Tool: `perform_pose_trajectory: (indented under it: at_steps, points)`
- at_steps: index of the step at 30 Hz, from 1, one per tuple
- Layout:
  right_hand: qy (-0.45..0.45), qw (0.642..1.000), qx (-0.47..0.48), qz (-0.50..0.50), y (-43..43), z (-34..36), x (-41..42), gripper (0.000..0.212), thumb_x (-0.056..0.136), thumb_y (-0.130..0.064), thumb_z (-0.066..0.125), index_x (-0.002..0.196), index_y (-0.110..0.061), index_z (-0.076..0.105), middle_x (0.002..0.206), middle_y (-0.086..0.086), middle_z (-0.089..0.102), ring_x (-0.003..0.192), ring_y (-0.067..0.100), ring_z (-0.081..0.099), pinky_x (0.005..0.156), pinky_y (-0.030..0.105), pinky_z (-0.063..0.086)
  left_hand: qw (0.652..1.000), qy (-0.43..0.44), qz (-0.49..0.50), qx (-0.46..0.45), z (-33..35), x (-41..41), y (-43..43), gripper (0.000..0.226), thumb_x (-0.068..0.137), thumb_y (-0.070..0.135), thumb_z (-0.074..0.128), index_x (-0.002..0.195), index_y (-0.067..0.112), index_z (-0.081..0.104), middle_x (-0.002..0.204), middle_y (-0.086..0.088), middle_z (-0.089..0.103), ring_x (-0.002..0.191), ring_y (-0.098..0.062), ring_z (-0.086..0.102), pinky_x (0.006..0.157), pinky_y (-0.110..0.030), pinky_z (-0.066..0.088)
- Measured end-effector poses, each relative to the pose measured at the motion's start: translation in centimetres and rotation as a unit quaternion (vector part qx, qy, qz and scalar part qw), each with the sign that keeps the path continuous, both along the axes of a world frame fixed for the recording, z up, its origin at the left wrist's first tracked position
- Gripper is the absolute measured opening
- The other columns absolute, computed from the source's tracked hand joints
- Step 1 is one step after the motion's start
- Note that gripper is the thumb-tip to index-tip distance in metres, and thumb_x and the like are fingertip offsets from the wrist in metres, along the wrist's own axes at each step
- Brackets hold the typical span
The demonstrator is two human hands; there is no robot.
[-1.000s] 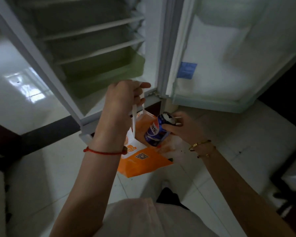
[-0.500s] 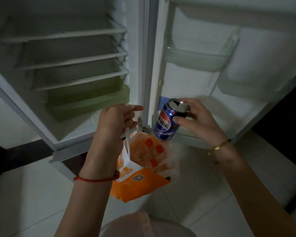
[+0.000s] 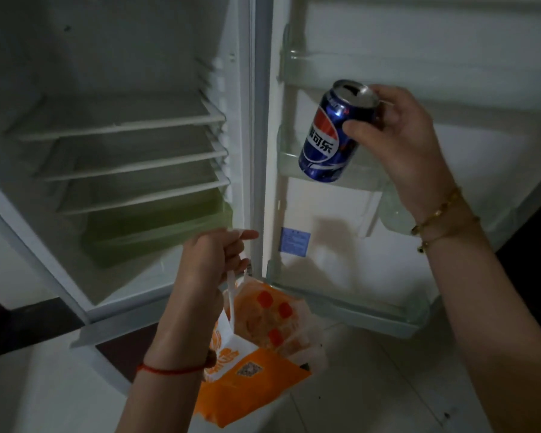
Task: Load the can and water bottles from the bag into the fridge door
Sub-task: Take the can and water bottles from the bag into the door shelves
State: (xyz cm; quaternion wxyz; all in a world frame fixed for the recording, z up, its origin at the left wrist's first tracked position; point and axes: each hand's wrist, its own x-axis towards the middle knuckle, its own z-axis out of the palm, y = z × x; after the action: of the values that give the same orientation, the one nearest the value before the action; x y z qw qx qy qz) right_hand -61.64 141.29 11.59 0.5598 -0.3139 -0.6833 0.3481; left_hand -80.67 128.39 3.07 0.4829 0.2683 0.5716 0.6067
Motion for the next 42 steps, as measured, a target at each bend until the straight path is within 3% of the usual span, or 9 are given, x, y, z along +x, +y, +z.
perform_pose_trajectory:
  at_steps: [5,10,14,18,23,29,33,37,42]
  points:
    - [-0.017,0.999,0.039,0.018,1.0,0.0,-0.6,0.055,0.068,-0.022,0.073,0.116,-0.015,0.048,0.119,0.004,0.062,0.105,0.010,0.060,0.088,0.026,0.051,1.000,0.003,-0.004,-0.006,0.5,-0.3,0.4,0.029,0.095,0.004,0.042,0.092,-0.003,0.069,0.043,0.009,0.031,0.032,-0.004,0.028,0.048,-0.018,0.042]
    - [-0.038,0.994,0.105,-0.021,1.1,-1.0,-1.0,0.056,0.071,-0.012,0.074,0.118,-0.015,0.044,0.123,0.005,0.060,0.112,0.016,0.059,0.094,0.030,0.049,1.000,0.006,-0.015,-0.013,0.7,-0.6,0.7,0.029,0.095,0.004,0.042,0.095,-0.005,0.069,0.045,0.008,0.030,0.032,-0.005,0.026,0.049,-0.018,0.041]
    - [-0.055,0.985,0.148,-0.069,1.1,-2.6,-1.4,0.059,0.071,-0.010,0.076,0.121,-0.012,0.044,0.122,0.000,0.056,0.116,0.013,0.056,0.096,0.025,0.047,1.000,0.011,-0.024,-0.009,0.9,-0.9,0.9,0.029,0.096,0.004,0.041,0.096,-0.006,0.069,0.045,0.008,0.029,0.033,-0.005,0.026,0.052,-0.021,0.039]
    - [-0.062,0.986,0.110,-0.105,2.0,-4.0,-1.9,0.061,0.071,-0.018,0.077,0.124,-0.010,0.047,0.123,-0.002,0.057,0.115,0.008,0.055,0.099,0.024,0.047,0.999,0.005,-0.033,-0.006,1.0,-1.4,1.0,0.029,0.095,0.003,0.041,0.095,-0.007,0.068,0.045,0.007,0.028,0.033,-0.005,0.025,0.047,-0.019,0.038]
    - [-0.072,0.990,0.066,-0.103,4.1,-4.1,-1.9,0.062,0.068,-0.031,0.074,0.124,-0.020,0.051,0.130,0.009,0.054,0.116,0.017,0.058,0.098,0.028,0.050,0.999,0.004,-0.048,-0.011,0.9,-1.6,1.2,0.029,0.095,0.005,0.041,0.093,-0.004,0.068,0.043,0.008,0.028,0.032,-0.005,0.026,0.047,-0.017,0.039]
    - [-0.054,0.996,0.014,-0.076,6.3,-3.2,-1.5,0.061,0.075,-0.017,0.074,0.128,-0.006,0.046,0.130,0.011,0.056,0.116,0.016,0.058,0.094,0.021,0.050,0.998,0.012,-0.060,-0.017,0.6,-2.1,1.8,0.029,0.094,0.006,0.042,0.091,-0.002,0.070,0.043,0.009,0.031,0.033,-0.004,0.030,0.049,-0.018,0.041]
    - [-0.044,0.996,0.011,-0.080,7.1,-2.8,-1.7,0.060,0.066,-0.034,0.072,0.117,-0.014,0.046,0.121,0.010,0.060,0.110,0.015,0.061,0.091,0.020,0.050,0.997,0.012,-0.069,-0.014,0.4,-2.5,2.0,0.030,0.094,0.007,0.042,0.092,-0.001,0.071,0.044,0.010,0.032,0.035,-0.005,0.031,0.054,-0.021,0.041]
    - [-0.054,0.995,-0.002,-0.085,8.4,-3.2,-1.6,0.044,0.082,-0.016,0.070,0.117,-0.011,0.045,0.125,0.016,0.058,0.111,0.018,0.060,0.086,0.018,0.050,0.997,0.005,-0.071,-0.004,0.3,-2.9,2.4,0.031,0.093,0.008,0.043,0.092,-0.003,0.072,0.047,0.008,0.030,0.036,-0.005,0.029,0.047,-0.017,0.042]
    - [-0.114,0.987,0.016,-0.114,9.1,-3.2,-1.4,0.057,0.080,-0.033,0.066,0.127,-0.005,0.049,0.114,0.004,0.059,0.107,0.019,0.062,0.093,0.033,0.054,0.997,-0.005,-0.082,0.001,0.5,-3.3,2.4,0.031,0.094,0.007,0.042,0.094,-0.005,0.070,0.054,0.002,0.026,0.041,-0.008,0.025,0.044,-0.016,0.038]
